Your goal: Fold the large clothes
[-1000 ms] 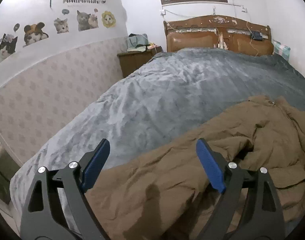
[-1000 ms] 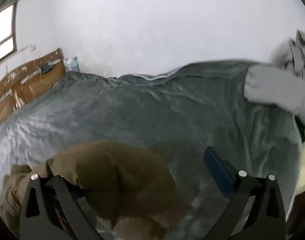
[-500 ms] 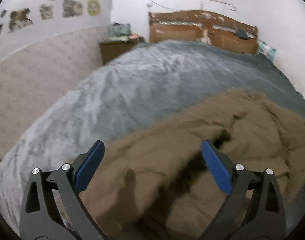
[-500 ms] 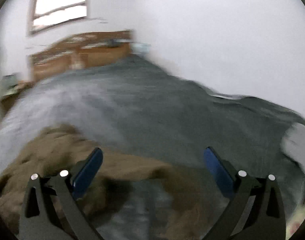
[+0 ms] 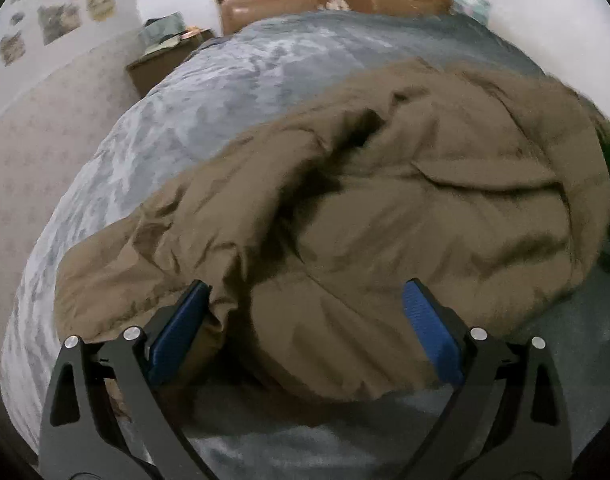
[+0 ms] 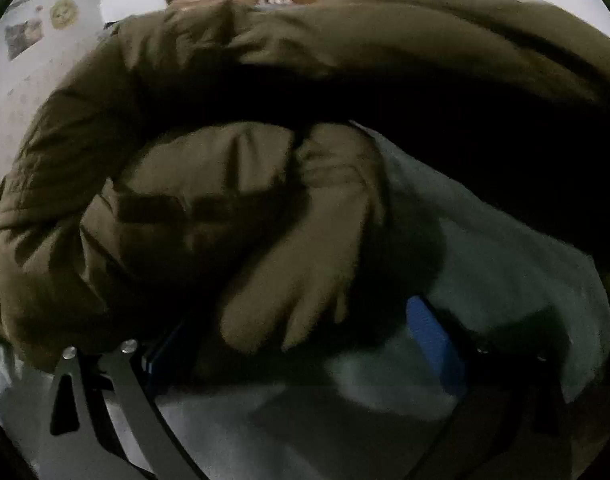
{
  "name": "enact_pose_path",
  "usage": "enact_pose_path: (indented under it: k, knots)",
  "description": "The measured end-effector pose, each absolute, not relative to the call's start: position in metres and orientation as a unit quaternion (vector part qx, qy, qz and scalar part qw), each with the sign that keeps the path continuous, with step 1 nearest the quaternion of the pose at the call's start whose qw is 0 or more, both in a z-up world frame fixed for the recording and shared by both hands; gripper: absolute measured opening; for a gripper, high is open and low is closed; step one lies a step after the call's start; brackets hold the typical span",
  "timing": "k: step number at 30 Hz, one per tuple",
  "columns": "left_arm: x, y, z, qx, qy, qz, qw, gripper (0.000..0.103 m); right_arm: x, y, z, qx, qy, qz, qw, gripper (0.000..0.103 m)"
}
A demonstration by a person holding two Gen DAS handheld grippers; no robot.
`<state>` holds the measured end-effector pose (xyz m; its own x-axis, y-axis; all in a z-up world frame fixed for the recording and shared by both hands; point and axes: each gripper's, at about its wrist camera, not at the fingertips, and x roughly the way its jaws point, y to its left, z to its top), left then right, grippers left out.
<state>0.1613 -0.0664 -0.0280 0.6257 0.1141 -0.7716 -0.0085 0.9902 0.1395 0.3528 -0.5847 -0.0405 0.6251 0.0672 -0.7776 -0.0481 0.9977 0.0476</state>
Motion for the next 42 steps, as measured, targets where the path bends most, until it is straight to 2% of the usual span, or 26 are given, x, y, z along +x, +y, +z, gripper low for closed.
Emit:
enact_pose_path:
  k: [1, 2, 3, 5, 6, 8, 9, 10, 12, 15, 19, 21, 23, 24, 25, 26, 27, 28, 31, 35, 38, 42]
  knots:
    - [0.165, -0.072, -0.037, 0.085, 0.442, 0.039, 0.892, 0.098, 0.354, -0.581, -0.042, 0.015, 0.431, 0.042, 0.901, 0.096]
    - [0.171, -0.075, -0.050, 0.105, 0.457, 0.050, 0.882, 0.099, 0.355, -0.577, -0.044, 0.017, 0.433, 0.056, 0.899, 0.074]
    - [0.175, -0.076, -0.058, 0.113, 0.469, 0.059, 0.874, 0.100, 0.354, -0.571, -0.044, 0.009, 0.434, 0.072, 0.898, 0.065]
    - [0.187, -0.080, -0.074, 0.128, 0.481, 0.067, 0.865, 0.100, 0.349, -0.560, -0.038, -0.020, 0.427, 0.072, 0.901, 0.028]
    - [0.192, -0.080, -0.077, 0.129, 0.478, 0.072, 0.866, 0.100, 0.345, -0.559, -0.031, -0.018, 0.422, 0.073, 0.903, 0.023]
    - [0.201, -0.079, -0.083, 0.116, 0.477, 0.068, 0.869, 0.068, 0.335, -0.559, -0.016, 0.003, 0.419, 0.076, 0.905, 0.014]
    - [0.204, -0.080, -0.084, 0.119, 0.474, 0.070, 0.870, 0.036, 0.330, -0.558, -0.010, 0.007, 0.416, 0.079, 0.906, 0.013]
    - [0.201, -0.083, -0.081, 0.116, 0.469, 0.074, 0.873, 0.021, 0.326, -0.554, -0.004, 0.011, 0.415, 0.082, 0.906, 0.011]
    - [0.198, -0.080, -0.067, 0.085, 0.459, 0.079, 0.881, 0.014, 0.319, -0.551, 0.012, 0.014, 0.412, 0.080, 0.908, 0.009]
    - [0.191, -0.071, -0.026, 0.057, 0.425, 0.081, 0.900, 0.012, 0.309, -0.553, 0.058, 0.044, 0.379, 0.094, 0.920, 0.009]
    - [0.184, -0.054, 0.069, 0.027, 0.372, 0.062, 0.926, 0.012, 0.297, -0.553, 0.140, 0.053, 0.326, 0.115, 0.937, 0.009]
    - [0.185, -0.047, 0.108, 0.009, 0.359, 0.048, 0.932, 0.015, 0.288, -0.552, 0.174, 0.059, 0.305, 0.121, 0.943, 0.009]
    - [0.193, -0.049, 0.136, 0.015, 0.363, 0.039, 0.931, 0.027, 0.301, -0.554, 0.200, 0.059, 0.305, 0.114, 0.944, 0.014]
    - [0.197, -0.048, 0.138, 0.027, 0.367, 0.043, 0.929, 0.050, 0.309, -0.551, 0.206, 0.052, 0.311, 0.105, 0.943, 0.017]
    - [0.206, -0.054, 0.138, 0.057, 0.371, 0.065, 0.925, 0.078, 0.314, -0.551, 0.205, 0.040, 0.319, 0.093, 0.942, 0.035]
    - [0.214, -0.058, 0.134, 0.083, 0.369, 0.091, 0.921, 0.086, 0.321, -0.550, 0.201, 0.027, 0.328, 0.075, 0.941, 0.066]
    - [0.221, -0.065, 0.127, 0.096, 0.372, 0.101, 0.918, 0.092, 0.327, -0.547, 0.199, 0.022, 0.330, 0.067, 0.941, 0.080]
    - [0.229, -0.064, 0.115, 0.108, 0.392, 0.097, 0.908, 0.092, 0.330, -0.550, 0.190, 0.016, 0.336, 0.059, 0.940, 0.089]
    - [0.213, -0.065, 0.079, 0.115, 0.433, 0.068, 0.891, 0.092, 0.322, -0.563, 0.156, 0.020, 0.379, 0.072, 0.922, 0.089]
    - [0.161, -0.069, 0.053, 0.130, 0.428, 0.032, 0.894, 0.093, 0.260, -0.586, 0.129, 0.004, 0.366, 0.081, 0.927, 0.089]
    - [0.123, -0.054, 0.031, 0.110, 0.447, 0.014, 0.887, 0.094, 0.238, -0.597, 0.097, 0.002, 0.392, 0.076, 0.917, 0.089]
    - [0.126, -0.046, -0.015, 0.137, 0.489, 0.015, 0.861, 0.094, 0.226, -0.605, 0.028, -0.007, 0.454, 0.062, 0.889, 0.089]
